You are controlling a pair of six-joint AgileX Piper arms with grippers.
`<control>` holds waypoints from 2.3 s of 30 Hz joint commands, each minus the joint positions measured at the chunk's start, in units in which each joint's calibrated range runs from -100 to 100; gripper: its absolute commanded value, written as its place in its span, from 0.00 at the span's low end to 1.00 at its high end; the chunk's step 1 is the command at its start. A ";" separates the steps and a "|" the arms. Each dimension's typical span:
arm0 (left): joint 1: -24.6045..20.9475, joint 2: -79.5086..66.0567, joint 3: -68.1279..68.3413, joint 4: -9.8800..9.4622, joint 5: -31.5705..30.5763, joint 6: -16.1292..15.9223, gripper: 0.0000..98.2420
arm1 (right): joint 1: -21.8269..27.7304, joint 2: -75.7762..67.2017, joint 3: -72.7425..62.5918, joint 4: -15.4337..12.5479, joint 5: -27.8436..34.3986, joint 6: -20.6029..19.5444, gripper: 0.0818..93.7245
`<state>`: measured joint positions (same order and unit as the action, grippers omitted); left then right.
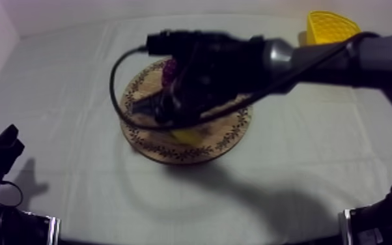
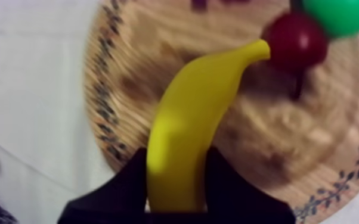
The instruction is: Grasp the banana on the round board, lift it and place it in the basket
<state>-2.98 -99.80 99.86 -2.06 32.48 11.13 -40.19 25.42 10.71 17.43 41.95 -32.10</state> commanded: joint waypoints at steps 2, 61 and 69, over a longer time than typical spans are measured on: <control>-0.03 -0.03 0.03 -0.01 0.02 -0.02 0.00 | 2.95 -3.64 -3.51 -1.64 2.89 3.65 0.17; -0.03 -0.03 0.03 -0.01 0.02 -0.02 0.00 | 43.88 7.63 -12.49 -0.50 -1.71 11.59 0.30; -0.03 -0.03 0.03 -0.01 0.02 -0.02 0.00 | 43.78 8.91 -12.33 0.35 -3.29 10.20 0.38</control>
<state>-2.98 -99.80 99.86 -2.06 32.48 11.13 3.69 34.27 -1.68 17.78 38.45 -21.87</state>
